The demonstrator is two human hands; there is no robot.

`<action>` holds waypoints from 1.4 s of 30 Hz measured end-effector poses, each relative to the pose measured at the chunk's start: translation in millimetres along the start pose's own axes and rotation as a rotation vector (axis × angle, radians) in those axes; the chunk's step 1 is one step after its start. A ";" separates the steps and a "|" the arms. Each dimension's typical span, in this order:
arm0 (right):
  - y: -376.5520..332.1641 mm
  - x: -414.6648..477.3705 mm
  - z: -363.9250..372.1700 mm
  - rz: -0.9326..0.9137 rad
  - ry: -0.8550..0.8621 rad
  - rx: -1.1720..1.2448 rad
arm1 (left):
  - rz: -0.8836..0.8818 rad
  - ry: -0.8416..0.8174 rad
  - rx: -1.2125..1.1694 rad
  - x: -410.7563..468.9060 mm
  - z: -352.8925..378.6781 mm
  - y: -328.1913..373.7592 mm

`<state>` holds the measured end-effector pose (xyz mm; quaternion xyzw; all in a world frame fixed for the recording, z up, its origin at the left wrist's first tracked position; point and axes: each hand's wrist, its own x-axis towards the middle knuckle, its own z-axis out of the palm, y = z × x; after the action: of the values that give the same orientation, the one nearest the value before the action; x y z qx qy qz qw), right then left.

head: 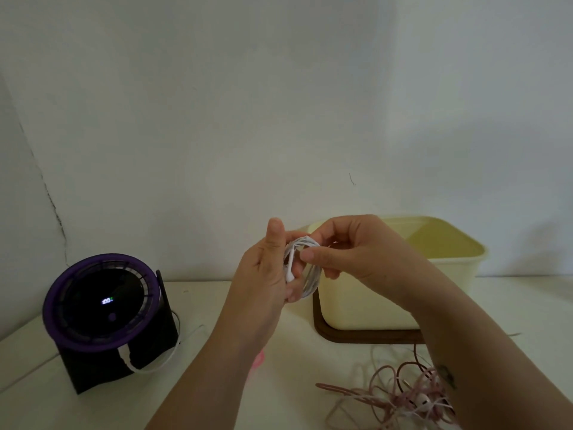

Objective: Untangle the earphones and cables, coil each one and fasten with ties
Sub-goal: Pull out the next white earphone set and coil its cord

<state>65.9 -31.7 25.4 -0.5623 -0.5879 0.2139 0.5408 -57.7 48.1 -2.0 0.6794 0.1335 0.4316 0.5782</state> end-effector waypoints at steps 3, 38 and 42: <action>-2.0 0.6 5.5 -0.007 -0.011 0.021 | 0.056 0.106 0.117 0.1 -0.2 -0.3; 0.1 0.9 13.8 0.049 -0.059 0.095 | -0.119 -0.093 0.403 -3.2 -8.0 2.7; 1.0 1.2 9.7 0.030 -0.067 0.036 | -0.087 -0.094 0.430 -3.2 -8.3 2.1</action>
<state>58.1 -26.9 21.9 -0.5537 -0.5935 0.2511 0.5273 -66.4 50.8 -1.8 0.8000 0.2244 0.3356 0.4438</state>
